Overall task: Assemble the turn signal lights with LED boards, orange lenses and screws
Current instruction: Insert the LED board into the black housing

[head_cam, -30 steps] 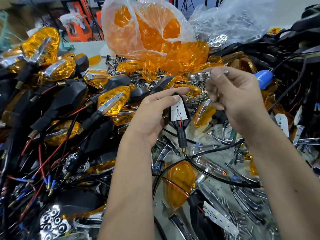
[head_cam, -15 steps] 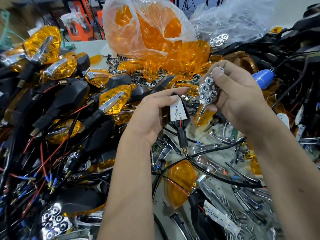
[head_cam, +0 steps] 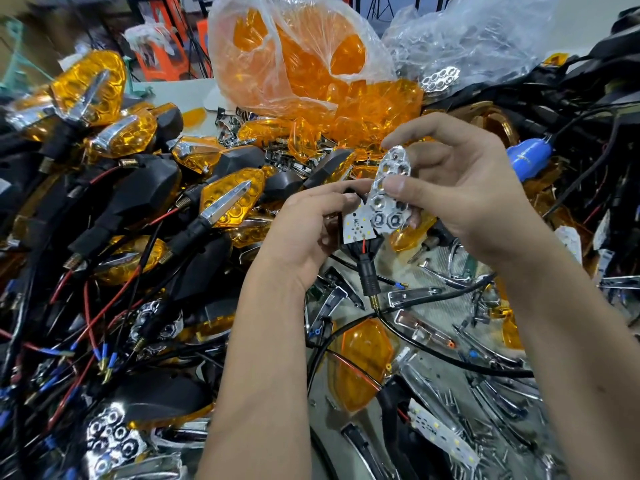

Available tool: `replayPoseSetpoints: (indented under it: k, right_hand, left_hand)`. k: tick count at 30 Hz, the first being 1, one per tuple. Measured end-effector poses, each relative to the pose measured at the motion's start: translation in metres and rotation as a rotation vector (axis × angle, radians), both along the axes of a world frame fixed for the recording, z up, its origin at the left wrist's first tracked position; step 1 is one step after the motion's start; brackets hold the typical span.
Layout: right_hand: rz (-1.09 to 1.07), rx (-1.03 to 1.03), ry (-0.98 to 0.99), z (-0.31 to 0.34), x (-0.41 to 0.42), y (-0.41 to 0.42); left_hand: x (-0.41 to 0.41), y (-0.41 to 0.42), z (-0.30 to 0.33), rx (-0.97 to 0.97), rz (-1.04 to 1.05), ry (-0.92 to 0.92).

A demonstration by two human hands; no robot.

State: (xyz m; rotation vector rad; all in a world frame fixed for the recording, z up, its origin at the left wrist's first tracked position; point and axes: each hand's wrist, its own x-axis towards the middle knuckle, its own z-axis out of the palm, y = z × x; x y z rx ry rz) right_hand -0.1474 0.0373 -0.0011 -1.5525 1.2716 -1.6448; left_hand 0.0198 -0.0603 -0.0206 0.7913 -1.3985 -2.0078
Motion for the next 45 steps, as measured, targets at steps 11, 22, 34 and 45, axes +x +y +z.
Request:
replayPoseSetpoints:
  k: [11,22,34,45]
  right_hand:
    - [-0.061,0.113,0.186,-0.004,0.017,-0.007]
    - [-0.033,0.150,0.171,-0.007,0.014,-0.008]
    - [-0.211,0.290,0.255,-0.017,0.012,-0.009]
    - [0.042,0.387,-0.048,-0.017,0.009,-0.009]
  left_hand:
    - [-0.003,-0.007,-0.007,0.059,0.055,-0.010]
    - [-0.003,-0.004,-0.005,0.046,0.065,-0.027]
    - [-0.002,0.000,0.000,0.000,0.087,0.136]
    - [-0.006,0.002,0.000,-0.102,0.147,0.283]
